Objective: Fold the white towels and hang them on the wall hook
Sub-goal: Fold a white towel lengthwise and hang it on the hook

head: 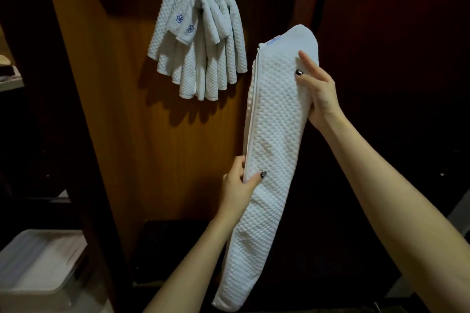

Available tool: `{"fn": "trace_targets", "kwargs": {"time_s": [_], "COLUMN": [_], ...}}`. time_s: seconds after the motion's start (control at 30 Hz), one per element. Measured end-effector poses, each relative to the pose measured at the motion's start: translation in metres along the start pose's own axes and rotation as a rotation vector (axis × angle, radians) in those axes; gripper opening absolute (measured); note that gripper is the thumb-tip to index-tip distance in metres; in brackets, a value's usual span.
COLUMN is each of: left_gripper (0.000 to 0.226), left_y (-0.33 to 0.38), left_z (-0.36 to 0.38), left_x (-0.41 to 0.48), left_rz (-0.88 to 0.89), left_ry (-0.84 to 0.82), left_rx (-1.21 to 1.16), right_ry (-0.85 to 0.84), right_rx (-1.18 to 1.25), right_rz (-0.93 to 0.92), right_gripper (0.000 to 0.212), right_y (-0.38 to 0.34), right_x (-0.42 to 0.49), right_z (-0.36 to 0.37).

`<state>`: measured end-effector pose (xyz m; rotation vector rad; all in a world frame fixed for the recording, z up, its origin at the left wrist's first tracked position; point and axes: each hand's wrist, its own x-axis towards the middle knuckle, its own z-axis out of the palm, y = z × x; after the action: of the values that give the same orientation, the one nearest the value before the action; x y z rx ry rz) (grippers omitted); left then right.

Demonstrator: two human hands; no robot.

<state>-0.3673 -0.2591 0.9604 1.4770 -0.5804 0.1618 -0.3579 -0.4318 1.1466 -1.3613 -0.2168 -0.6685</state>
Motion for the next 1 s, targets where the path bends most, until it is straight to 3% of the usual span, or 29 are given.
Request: {"fn": "trace_targets", "kwargs": {"time_s": [0.1,0.2,0.27,0.37,0.47,0.53,0.7,0.83,0.87,0.93,1.0], "left_gripper": [0.006,0.041,0.044,0.054,0.067,0.056,0.052,0.017,0.025,0.062,0.07], "left_y": [0.001,-0.007,-0.005,-0.004,-0.002,-0.004,-0.013,-0.012,-0.009,-0.006,-0.001], "left_z": [0.01,0.011,0.006,-0.004,-0.015,-0.017,-0.024,-0.042,-0.046,-0.054,-0.056], "left_x": [-0.012,-0.018,-0.019,-0.007,0.009,0.015,0.027,0.035,0.034,0.032,0.031], "left_rz": [-0.109,-0.017,0.052,-0.062,-0.042,-0.031,0.031,0.064,0.081,0.075,0.099], "left_ry": [-0.077,0.057,0.103,-0.02,-0.119,-0.166,-0.178,-0.28,-0.305,-0.311,-0.294], "left_rx": [-0.036,0.194,0.207,0.113,0.132,0.131,0.306,0.382,0.33,0.198,0.214], "right_ry": [-0.057,-0.121,-0.146,-0.185,-0.199,-0.185,-0.134,-0.076,-0.056,-0.016,0.021], "right_rx": [0.034,0.034,0.038,0.005,-0.012,-0.021,-0.041,0.024,0.042,0.07,0.089], "right_rz": [0.015,0.025,0.035,0.026,0.019,0.019,0.01,-0.004,-0.009,-0.02,-0.035], "right_gripper": [0.041,0.043,0.043,0.043,0.042,0.042,0.042,0.042,0.042,0.042,0.043], "right_y": [-0.006,-0.013,-0.017,-0.023,-0.026,-0.027,-0.031,-0.037,-0.039,-0.041,-0.041], "right_x": [-0.001,-0.001,-0.002,-0.002,0.0,0.002,0.005,0.007,0.007,0.009,0.009], "right_z": [0.004,0.007,0.009,0.012,0.016,0.018,0.014,0.004,0.003,0.0,-0.001]}}
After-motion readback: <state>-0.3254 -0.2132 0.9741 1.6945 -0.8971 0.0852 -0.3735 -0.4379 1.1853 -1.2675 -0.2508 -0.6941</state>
